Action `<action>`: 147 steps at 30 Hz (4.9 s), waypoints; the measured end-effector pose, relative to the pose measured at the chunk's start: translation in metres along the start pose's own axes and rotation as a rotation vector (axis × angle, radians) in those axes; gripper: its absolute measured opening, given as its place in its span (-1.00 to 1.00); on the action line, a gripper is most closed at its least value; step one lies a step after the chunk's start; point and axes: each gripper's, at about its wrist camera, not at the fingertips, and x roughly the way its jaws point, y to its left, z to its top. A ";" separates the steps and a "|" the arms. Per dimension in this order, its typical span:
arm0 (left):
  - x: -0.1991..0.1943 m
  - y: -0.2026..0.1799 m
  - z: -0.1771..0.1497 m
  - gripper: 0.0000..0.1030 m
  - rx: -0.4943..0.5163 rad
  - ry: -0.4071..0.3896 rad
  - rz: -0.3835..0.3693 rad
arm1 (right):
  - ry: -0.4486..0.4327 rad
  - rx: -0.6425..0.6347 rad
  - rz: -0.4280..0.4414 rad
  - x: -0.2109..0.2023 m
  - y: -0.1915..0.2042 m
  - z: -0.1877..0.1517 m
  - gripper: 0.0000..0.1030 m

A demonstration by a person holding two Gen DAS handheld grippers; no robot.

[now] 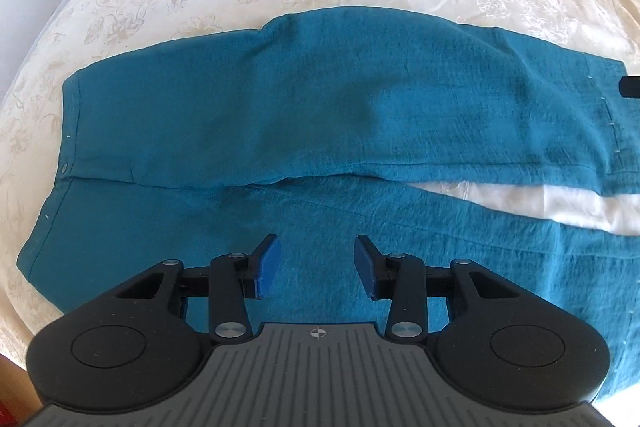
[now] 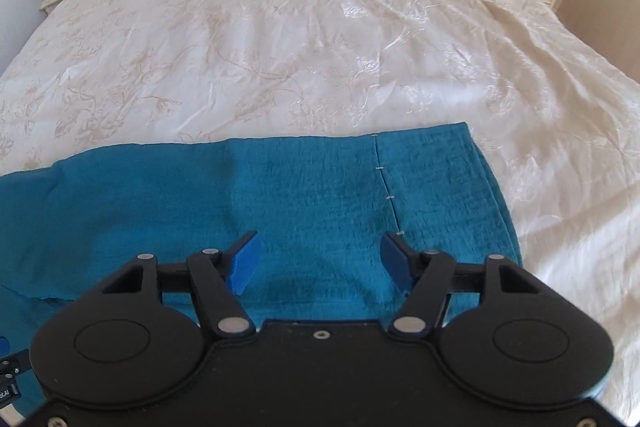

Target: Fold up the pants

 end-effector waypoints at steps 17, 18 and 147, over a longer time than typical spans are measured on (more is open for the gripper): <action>0.050 -0.020 0.056 -0.25 -0.042 0.087 0.042 | 0.185 -0.188 0.180 0.143 -0.030 0.102 0.52; 0.052 -0.020 0.059 -0.25 -0.044 0.088 0.039 | 0.205 -0.176 0.186 0.147 -0.031 0.103 0.54; -0.011 0.101 0.023 -0.93 -0.116 -0.163 -0.263 | 0.015 -0.277 0.140 -0.095 0.021 -0.166 -0.81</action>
